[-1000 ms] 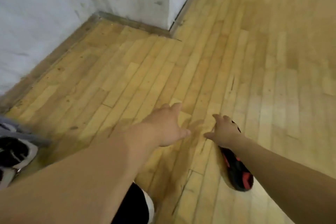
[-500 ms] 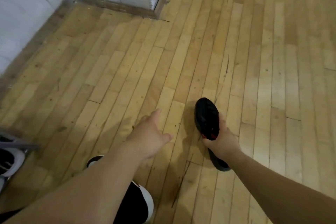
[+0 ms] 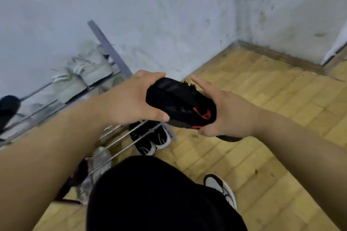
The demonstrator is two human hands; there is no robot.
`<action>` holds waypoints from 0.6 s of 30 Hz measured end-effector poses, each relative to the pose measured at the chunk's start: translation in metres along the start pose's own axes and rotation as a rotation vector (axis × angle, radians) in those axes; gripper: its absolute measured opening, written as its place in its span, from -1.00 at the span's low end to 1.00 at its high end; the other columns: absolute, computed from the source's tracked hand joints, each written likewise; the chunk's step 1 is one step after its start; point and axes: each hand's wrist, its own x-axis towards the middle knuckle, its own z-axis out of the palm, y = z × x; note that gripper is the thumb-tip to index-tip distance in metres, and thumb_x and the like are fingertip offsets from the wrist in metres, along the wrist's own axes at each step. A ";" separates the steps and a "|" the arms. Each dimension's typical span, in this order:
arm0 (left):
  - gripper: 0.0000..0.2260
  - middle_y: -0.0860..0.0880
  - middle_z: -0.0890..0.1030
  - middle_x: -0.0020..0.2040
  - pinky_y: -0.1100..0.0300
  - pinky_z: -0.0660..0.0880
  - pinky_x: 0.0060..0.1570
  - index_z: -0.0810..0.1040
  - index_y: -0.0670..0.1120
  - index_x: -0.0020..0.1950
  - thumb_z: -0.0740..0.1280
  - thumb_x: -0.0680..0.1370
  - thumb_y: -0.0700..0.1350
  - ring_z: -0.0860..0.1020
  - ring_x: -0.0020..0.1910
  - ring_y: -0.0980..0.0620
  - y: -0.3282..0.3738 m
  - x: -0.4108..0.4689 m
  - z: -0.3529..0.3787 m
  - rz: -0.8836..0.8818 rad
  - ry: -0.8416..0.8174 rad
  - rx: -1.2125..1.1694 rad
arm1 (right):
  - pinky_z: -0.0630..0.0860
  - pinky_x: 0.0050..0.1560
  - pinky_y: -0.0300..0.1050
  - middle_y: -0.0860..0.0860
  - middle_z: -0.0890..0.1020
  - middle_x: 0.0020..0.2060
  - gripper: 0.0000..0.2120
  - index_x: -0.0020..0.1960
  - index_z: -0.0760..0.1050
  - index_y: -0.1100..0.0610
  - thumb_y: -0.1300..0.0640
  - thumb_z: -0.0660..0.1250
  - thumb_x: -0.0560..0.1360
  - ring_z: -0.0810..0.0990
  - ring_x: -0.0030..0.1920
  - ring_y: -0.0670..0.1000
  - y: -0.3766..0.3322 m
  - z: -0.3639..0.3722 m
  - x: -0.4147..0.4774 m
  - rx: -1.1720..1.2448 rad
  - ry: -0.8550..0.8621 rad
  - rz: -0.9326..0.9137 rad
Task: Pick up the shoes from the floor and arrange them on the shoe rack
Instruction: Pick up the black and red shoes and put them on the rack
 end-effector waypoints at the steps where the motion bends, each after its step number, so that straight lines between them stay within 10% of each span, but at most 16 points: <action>1: -0.04 0.16 0.34 0.40 0.18 0.36 0.31 0.25 0.17 0.59 0.64 0.29 0.22 0.37 0.37 0.14 -0.023 -0.028 -0.015 -0.036 0.049 -0.008 | 0.60 0.04 -0.02 -0.17 0.61 0.15 0.21 0.62 -0.15 -0.29 0.00 0.61 0.27 0.63 0.03 -0.10 -0.026 0.005 0.019 -0.017 -0.037 -0.069; 7: -0.02 0.25 0.38 0.39 0.29 0.35 0.35 0.27 0.21 0.59 0.69 0.27 0.00 0.39 0.35 0.28 -0.133 -0.236 -0.038 -0.353 0.464 -0.133 | 0.47 -0.03 -0.36 -0.30 0.51 0.25 0.09 0.58 -0.05 -0.38 -0.07 0.58 0.30 0.53 0.08 -0.20 -0.201 0.091 0.095 -0.169 -0.308 -0.489; 18: -0.15 0.29 0.54 0.24 0.05 0.64 0.05 0.34 0.54 0.33 0.69 0.33 -0.12 0.60 0.19 0.14 -0.248 -0.614 0.123 -1.056 1.067 -0.468 | 0.62 -0.10 0.01 -0.17 0.57 0.02 -0.05 0.53 0.10 -0.17 -0.22 0.51 0.27 0.59 -0.08 0.02 -0.504 0.408 0.040 -0.531 -0.668 -1.205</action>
